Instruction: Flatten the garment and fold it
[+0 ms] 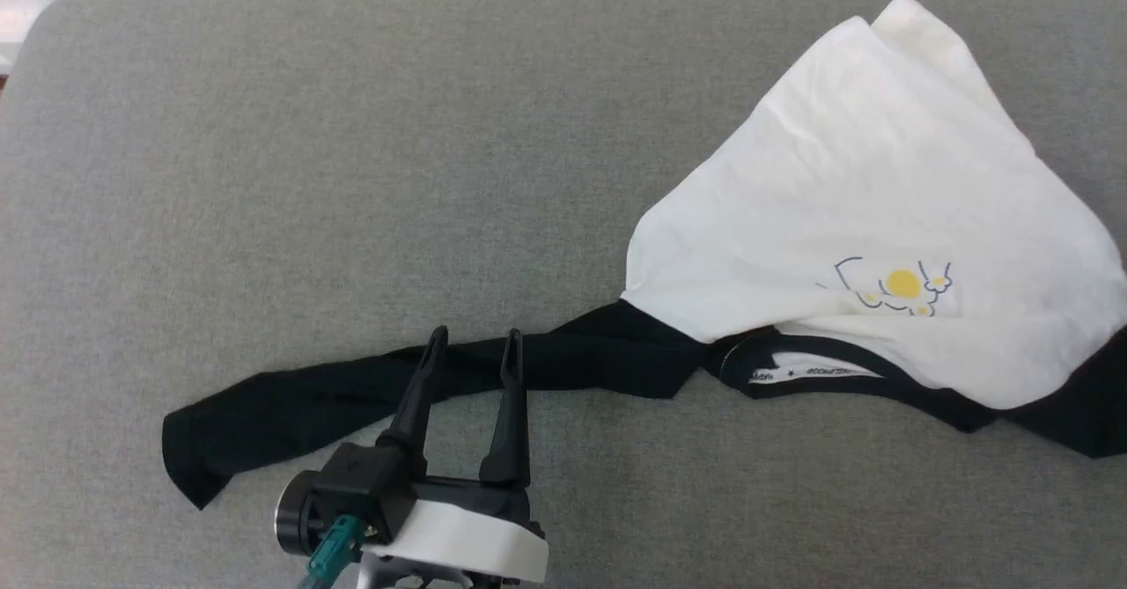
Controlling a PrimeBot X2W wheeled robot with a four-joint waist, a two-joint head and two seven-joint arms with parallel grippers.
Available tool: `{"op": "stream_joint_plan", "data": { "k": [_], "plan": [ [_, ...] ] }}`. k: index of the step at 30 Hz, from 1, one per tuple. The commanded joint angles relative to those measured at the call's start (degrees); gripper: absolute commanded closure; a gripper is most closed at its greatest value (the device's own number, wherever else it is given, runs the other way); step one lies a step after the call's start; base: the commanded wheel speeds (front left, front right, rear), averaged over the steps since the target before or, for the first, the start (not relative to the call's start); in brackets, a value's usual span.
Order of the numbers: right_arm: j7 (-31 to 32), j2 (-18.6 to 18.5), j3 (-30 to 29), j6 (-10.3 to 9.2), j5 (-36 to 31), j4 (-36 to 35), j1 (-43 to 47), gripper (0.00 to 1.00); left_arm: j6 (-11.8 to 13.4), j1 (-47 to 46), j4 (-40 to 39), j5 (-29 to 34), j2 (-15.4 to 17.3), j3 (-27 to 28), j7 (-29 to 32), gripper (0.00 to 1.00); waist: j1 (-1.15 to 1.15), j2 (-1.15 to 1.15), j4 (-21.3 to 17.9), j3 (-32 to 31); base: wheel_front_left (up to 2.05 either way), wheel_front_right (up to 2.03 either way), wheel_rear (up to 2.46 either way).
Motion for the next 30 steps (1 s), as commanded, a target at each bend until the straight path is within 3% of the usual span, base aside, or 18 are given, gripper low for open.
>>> {"op": "stream_joint_plan", "data": {
  "k": [1, 8, 15, 24, 30],
  "plan": [
    [1.1, -0.18, 0.92, -0.12, 0.07, -0.82, -1.75, 0.0, -0.38, -0.52, -0.13, -0.15, -0.2, -0.02, -0.1, 0.0, 0.0, 0.0, 0.94, 1.15, 0.0, 0.0, 0.0],
    [4.74, 1.18, 0.77, -0.12, -1.73, 0.04, -3.8, 0.0, -0.45, -0.94, 0.03, 0.04, -1.09, 0.12, -0.61, 0.0, 0.0, 0.0, 3.16, 3.37, 0.0, 0.0, 0.0],
    [12.36, 3.81, -0.35, -0.12, 1.45, 4.27, 2.63, 0.0, -0.63, -1.14, 0.11, 0.24, -1.09, 0.52, -0.88, 0.0, 0.0, 0.0, 1.88, 3.52, 0.0, 0.0, 0.0],
    [5.59, 6.33, -1.39, -0.12, 1.03, -0.98, 3.09, 0.0, -0.68, -1.46, 0.29, 0.05, -0.25, 0.74, -0.25, 0.0, 0.0, 0.0, -1.66, 1.49, 0.0, 0.0, 0.0],
    [6.3, 7.23, 1.4, -0.12, 1.46, -2.94, 1.41, 0.0, -0.98, -1.71, -0.14, -0.16, -0.11, 0.24, 0.32, 0.0, 0.0, 0.0, -1.52, 1.42, 0.0, 0.0, 0.0]
  ]
}}
